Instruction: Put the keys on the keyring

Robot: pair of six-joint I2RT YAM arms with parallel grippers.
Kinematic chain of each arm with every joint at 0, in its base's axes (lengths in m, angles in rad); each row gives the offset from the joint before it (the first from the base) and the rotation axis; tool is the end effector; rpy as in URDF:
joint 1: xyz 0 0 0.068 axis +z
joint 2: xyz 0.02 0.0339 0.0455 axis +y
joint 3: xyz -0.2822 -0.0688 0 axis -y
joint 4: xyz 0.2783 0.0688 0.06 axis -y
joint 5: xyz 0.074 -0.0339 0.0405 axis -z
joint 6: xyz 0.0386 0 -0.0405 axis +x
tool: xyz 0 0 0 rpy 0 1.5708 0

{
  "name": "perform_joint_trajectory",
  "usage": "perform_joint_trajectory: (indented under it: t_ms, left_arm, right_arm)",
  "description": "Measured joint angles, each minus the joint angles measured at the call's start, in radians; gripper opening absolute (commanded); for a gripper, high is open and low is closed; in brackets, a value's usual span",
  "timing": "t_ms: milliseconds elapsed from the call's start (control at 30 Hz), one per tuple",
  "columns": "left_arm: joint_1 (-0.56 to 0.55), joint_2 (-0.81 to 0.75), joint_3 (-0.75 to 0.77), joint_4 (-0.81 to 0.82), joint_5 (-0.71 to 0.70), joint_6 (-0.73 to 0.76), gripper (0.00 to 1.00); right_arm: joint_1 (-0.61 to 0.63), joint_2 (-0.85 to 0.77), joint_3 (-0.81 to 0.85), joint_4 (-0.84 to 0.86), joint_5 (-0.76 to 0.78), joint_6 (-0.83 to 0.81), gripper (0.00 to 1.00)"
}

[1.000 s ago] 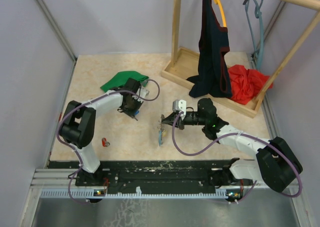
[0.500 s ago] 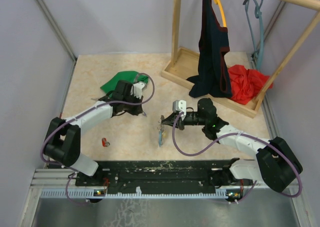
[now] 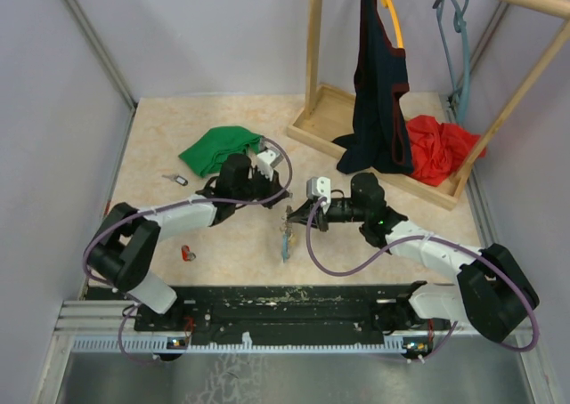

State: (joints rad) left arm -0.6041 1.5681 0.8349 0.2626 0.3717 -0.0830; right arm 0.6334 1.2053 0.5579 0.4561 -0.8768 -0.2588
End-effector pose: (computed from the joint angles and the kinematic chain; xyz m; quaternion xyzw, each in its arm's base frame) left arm 0.2918 -0.2184 0.2042 0.3092 0.7846 -0.3214 0.4307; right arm 0.2034 0.1862 0.2383 -0.5450 0.5136 0.4290 0.5051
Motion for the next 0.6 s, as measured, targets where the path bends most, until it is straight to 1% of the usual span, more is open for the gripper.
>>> perform_joint_trajectory:
  t_ms: [167, 333, 467, 500, 533, 600]
  left_arm:
    - [-0.018, 0.043, -0.136, 0.192, 0.011, -0.027, 0.2]
    - [-0.017, 0.036, -0.253, 0.33, 0.013, -0.033, 0.36]
    - [0.0, -0.037, -0.336, 0.43, 0.02, -0.024, 0.45]
    - [0.014, -0.085, -0.381, 0.48, 0.03, -0.022, 0.47]
    - [0.018, -0.095, -0.391, 0.488, 0.032, -0.022, 0.48]
    - [0.045, -0.155, -0.453, 0.565, 0.053, -0.02, 0.49]
  right_arm:
    - [0.001, 0.0, 0.004, -0.017, -0.008, 0.0, 0.0]
    - [0.002, 0.0, 0.02, -0.05, -0.008, 0.0, 0.0]
    - [0.002, 0.0, 0.031, -0.087, -0.007, -0.003, 0.0]
    - [0.002, 0.0, 0.035, -0.092, -0.006, -0.003, 0.0]
    - [0.002, 0.0, 0.04, -0.103, -0.006, -0.004, 0.0]
    - [0.002, 0.0, 0.047, -0.116, -0.005, -0.003, 0.0]
